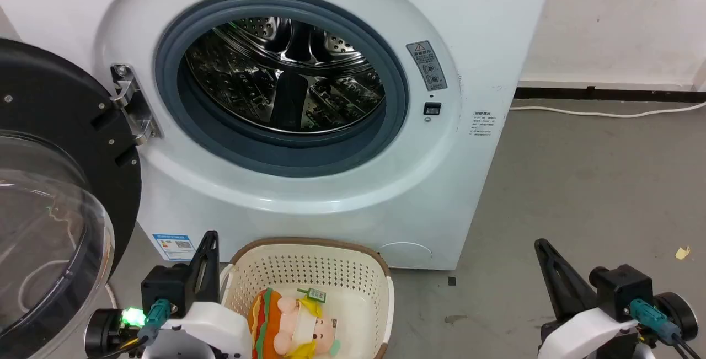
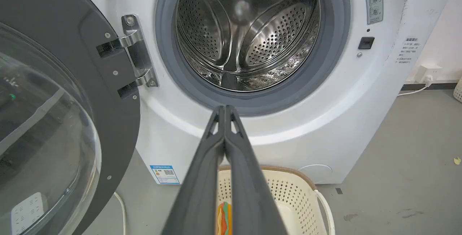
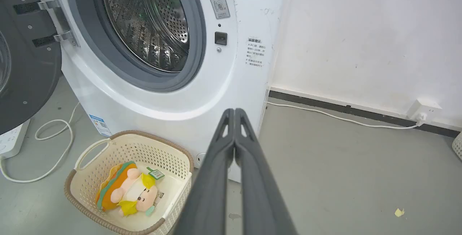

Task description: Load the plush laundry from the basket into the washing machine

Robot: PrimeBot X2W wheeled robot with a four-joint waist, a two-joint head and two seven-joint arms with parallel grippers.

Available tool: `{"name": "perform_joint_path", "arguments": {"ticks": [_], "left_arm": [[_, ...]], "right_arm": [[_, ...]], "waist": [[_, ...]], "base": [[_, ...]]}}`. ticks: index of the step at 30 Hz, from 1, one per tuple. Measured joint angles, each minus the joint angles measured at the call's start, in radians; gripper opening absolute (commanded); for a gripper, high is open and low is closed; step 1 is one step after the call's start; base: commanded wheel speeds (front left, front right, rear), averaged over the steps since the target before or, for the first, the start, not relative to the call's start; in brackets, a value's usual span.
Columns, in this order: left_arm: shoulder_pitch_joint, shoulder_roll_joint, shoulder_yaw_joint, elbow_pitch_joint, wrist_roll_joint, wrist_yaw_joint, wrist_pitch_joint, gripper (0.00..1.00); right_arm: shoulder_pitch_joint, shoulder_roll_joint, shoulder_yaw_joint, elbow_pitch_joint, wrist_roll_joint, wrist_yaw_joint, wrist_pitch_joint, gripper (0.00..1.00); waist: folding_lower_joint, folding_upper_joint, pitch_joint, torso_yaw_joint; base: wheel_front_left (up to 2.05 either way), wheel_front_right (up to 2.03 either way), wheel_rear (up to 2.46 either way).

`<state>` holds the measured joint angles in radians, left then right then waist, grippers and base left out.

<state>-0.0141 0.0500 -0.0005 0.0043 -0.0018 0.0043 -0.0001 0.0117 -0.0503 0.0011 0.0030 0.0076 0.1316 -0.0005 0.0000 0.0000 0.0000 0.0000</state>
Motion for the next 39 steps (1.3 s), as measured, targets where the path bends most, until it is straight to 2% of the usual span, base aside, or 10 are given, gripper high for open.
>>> {"name": "perform_joint_path", "arguments": {"ticks": [32, 33, 39], "left_arm": [[0.0, 0.0, 0.001, 0.0, 0.0, 0.0, 0.0, 0.0], [0.0, 0.0, 0.0, 0.0, 0.0, 0.0, 0.0, 1.0], [0.0, 0.0, 0.0, 0.0, 0.0, 0.001, 0.0, 1.0]], "right_arm": [[0.0, 0.0, 0.0, 0.0, 0.0, 0.0, 0.0, 0.0], [0.0, 0.0, 0.0, 0.0, 0.0, 0.0, 0.0, 1.0], [0.0, 0.0, 0.002, 0.0, 0.001, 0.0, 0.0, 1.0]], "waist": [[0.0, 0.0, 0.0, 0.0], [0.0, 0.0, 0.0, 0.0], [0.0, 0.0, 0.0, 0.0]], "base": [[0.0, 0.0, 0.0], [0.0, 0.0, 0.0], [0.0, 0.0, 0.0]]}}
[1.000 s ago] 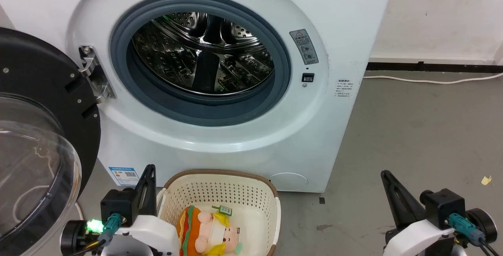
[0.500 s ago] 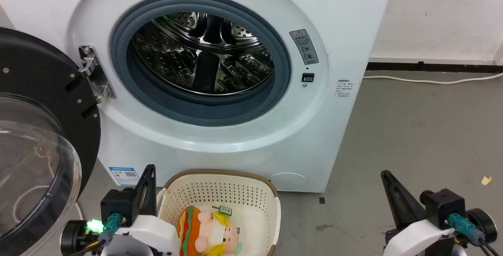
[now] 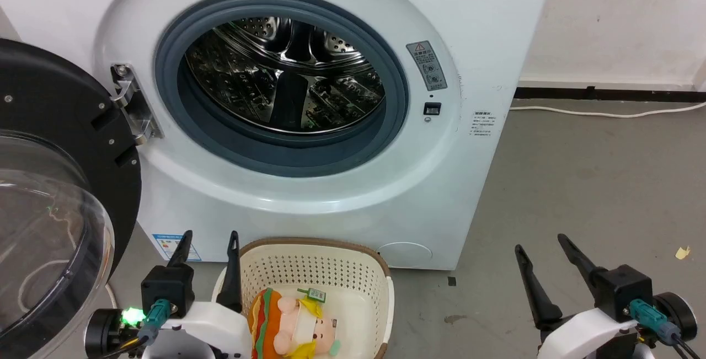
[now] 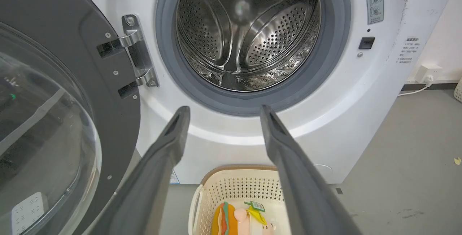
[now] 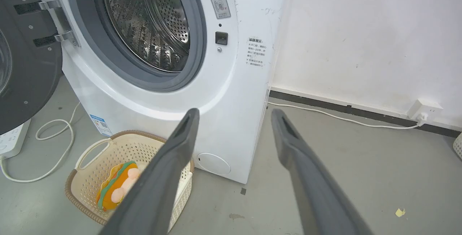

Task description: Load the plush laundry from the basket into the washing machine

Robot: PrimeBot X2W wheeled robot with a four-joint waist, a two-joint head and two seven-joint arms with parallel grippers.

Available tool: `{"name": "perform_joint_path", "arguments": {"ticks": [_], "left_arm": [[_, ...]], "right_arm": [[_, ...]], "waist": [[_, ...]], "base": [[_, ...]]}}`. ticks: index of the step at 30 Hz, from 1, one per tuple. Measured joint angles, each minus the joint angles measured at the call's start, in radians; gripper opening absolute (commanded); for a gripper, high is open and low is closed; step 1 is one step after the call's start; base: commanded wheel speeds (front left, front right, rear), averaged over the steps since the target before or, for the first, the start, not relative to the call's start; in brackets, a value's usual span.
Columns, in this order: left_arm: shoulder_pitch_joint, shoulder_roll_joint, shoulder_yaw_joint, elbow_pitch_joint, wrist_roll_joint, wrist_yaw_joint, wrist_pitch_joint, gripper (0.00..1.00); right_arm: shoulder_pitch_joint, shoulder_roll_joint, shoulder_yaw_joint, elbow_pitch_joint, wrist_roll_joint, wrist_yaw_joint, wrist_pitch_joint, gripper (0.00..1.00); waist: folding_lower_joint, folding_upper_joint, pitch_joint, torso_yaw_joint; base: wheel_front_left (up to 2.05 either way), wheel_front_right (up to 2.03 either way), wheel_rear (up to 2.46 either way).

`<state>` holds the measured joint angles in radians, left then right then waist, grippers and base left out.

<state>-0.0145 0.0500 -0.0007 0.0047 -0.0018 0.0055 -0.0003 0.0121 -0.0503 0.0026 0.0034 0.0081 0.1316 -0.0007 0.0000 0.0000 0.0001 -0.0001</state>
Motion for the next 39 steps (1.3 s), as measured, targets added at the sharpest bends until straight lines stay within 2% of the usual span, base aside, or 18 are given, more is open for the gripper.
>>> {"name": "perform_joint_path", "arguments": {"ticks": [12, 24, 32, 39], "left_arm": [[0.0, 0.0, -0.015, 0.007, -0.01, 0.002, -0.019, 1.0], [-0.026, 0.0, -0.027, 0.075, -0.027, 0.002, -0.044, 1.0], [-0.079, 0.008, -0.038, 0.171, -0.037, -0.01, -0.06, 1.0], [-0.167, 0.033, -0.051, 0.313, -0.056, -0.03, -0.059, 1.0]], "right_arm": [[0.0, 0.0, -0.003, -0.006, 0.018, 0.0, -0.016, 1.0], [-0.004, 0.0, -0.007, -0.021, 0.029, 0.0, -0.041, 1.0], [-0.041, 0.0, -0.007, -0.034, 0.045, 0.0, -0.059, 1.0], [-0.064, 0.0, -0.002, -0.042, 0.065, 0.0, -0.077, 1.0]], "waist": [[0.0, 0.0, 0.018, -0.003], [0.0, 0.0, 0.09, -0.017], [0.0001, 0.0, 0.163, -0.036], [0.0002, 0.0, 0.252, -0.064]], "base": [[0.0, 0.0, 0.0], [0.0, 0.0, 0.0], [0.0, 0.0, 0.0], [0.0, 0.0, 0.0]]}}
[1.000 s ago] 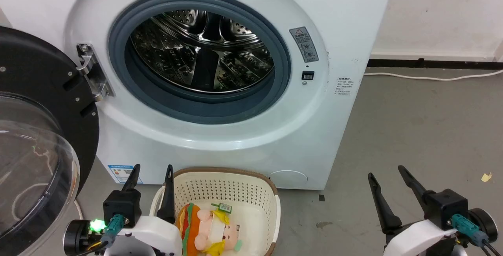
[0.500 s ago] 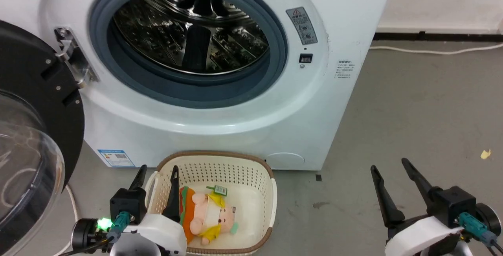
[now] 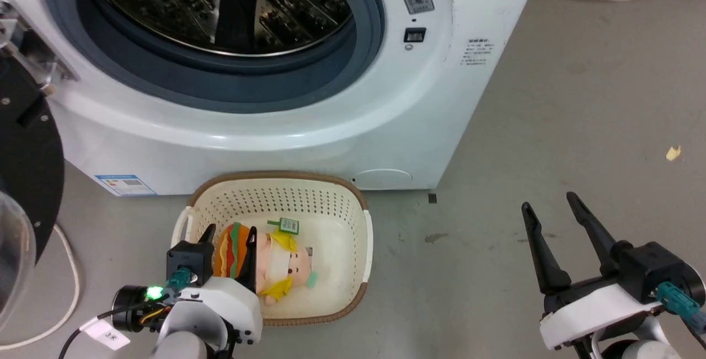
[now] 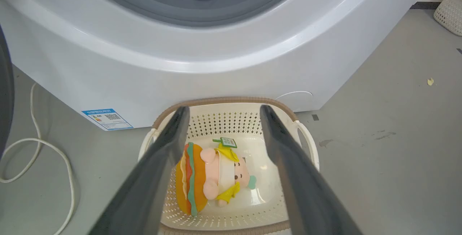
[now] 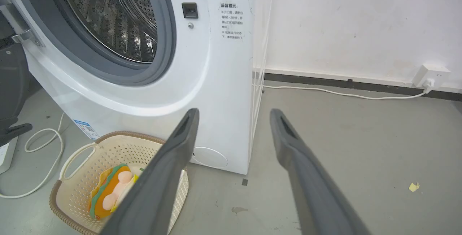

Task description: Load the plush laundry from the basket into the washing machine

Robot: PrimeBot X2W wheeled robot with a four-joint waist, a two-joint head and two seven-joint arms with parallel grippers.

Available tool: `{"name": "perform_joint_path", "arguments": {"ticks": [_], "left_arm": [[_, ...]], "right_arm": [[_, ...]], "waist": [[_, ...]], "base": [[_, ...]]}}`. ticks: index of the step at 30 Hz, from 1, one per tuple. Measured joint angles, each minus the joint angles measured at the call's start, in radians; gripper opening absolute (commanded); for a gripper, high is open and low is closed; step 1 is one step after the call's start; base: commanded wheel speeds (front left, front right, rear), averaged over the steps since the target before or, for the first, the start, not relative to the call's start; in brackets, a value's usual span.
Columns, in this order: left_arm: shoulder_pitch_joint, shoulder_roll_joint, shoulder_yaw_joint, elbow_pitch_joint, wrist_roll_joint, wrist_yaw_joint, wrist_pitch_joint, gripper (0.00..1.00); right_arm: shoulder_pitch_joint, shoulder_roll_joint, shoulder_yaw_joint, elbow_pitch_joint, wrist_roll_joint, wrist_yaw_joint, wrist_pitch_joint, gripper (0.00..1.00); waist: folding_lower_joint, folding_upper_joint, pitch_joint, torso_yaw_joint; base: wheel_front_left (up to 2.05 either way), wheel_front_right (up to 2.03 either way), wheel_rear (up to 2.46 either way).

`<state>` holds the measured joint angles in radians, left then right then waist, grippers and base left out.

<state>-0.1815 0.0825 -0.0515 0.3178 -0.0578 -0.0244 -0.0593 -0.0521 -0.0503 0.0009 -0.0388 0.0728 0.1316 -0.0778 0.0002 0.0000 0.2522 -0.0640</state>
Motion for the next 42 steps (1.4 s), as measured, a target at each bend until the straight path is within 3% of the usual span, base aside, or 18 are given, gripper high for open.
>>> {"name": "perform_joint_path", "arguments": {"ticks": [19, 42], "left_arm": [[-0.169, 0.075, -0.003, 0.267, -0.062, -0.014, 0.033, 1.0], [-0.397, 0.21, -0.039, 0.509, -0.113, -0.008, 0.092, 1.0]], "right_arm": [[-0.048, 0.0, 0.018, -0.027, 0.063, 0.0, -0.04, 1.0], [-0.121, 0.0, 0.048, -0.051, 0.133, 0.0, -0.085, 1.0]], "waist": [[-0.0001, 0.0, 0.173, -0.06], [-0.0001, 0.0, 0.401, -0.135]], "base": [[0.0, 0.0, 0.0], [0.0, 0.0, 0.0]]}}
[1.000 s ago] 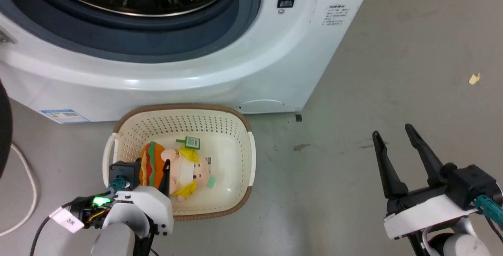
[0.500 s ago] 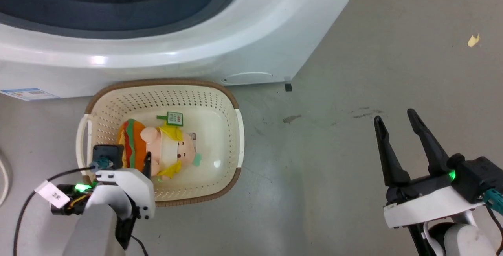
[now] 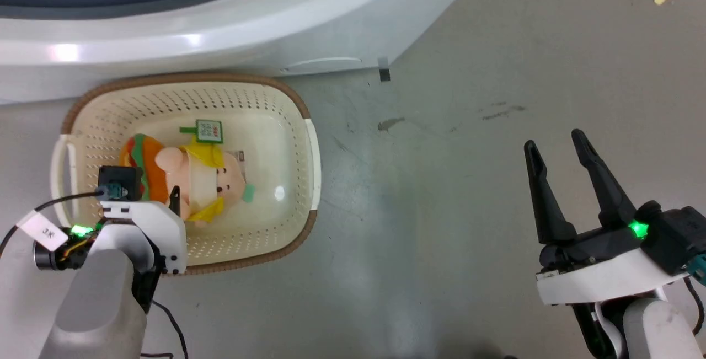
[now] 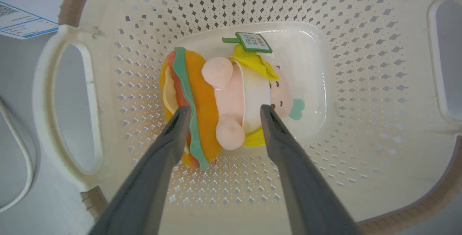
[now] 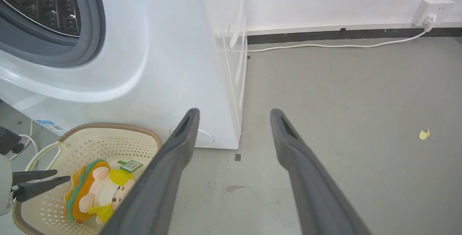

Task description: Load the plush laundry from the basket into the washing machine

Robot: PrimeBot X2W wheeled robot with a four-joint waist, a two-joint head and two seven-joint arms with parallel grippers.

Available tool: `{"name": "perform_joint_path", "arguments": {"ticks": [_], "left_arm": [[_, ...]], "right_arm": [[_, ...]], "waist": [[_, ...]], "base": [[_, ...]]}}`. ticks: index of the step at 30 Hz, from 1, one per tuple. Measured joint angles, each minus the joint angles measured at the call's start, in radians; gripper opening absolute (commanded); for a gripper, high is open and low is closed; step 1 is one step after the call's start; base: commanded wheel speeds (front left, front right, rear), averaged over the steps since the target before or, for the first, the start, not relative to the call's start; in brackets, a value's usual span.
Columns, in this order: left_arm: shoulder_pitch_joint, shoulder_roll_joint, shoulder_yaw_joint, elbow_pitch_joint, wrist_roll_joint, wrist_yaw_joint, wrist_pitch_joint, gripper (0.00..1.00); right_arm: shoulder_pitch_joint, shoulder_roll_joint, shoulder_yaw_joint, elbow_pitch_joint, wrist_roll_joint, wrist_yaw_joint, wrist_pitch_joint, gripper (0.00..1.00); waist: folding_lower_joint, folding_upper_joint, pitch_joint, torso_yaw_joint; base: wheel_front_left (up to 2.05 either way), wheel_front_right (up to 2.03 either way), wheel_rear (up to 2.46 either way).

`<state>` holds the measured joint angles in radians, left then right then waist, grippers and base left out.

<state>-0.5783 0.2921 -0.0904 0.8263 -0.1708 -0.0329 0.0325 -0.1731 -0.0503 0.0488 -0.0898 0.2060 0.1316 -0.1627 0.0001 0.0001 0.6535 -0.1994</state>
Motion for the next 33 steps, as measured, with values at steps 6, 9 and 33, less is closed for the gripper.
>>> {"name": "perform_joint_path", "arguments": {"ticks": [6, 9, 33], "left_arm": [[-0.058, 0.017, -0.03, 0.062, 0.0, -0.001, 0.012, 1.0], [-0.085, 0.029, -0.04, 0.093, 0.0, 0.008, 0.021, 1.0], [-0.346, 0.105, -0.112, 0.327, -0.049, 0.032, 0.049, 0.63]], "right_arm": [[-0.005, 0.0, -0.003, -0.01, 0.024, 0.0, -0.015, 1.0], [-0.009, 0.0, -0.001, -0.016, 0.028, 0.0, -0.021, 1.0], [-0.045, 0.0, 0.011, -0.052, 0.095, 0.0, -0.07, 1.0]], "waist": [[0.0, 0.0, 0.06, -0.016], [0.0, 0.0, 0.089, -0.023], [-0.0001, 0.0, 0.308, -0.071]], "base": [[0.0, 0.0, 0.0], [0.0, 0.0, 0.0], [0.0, 0.0, 0.0]]}}
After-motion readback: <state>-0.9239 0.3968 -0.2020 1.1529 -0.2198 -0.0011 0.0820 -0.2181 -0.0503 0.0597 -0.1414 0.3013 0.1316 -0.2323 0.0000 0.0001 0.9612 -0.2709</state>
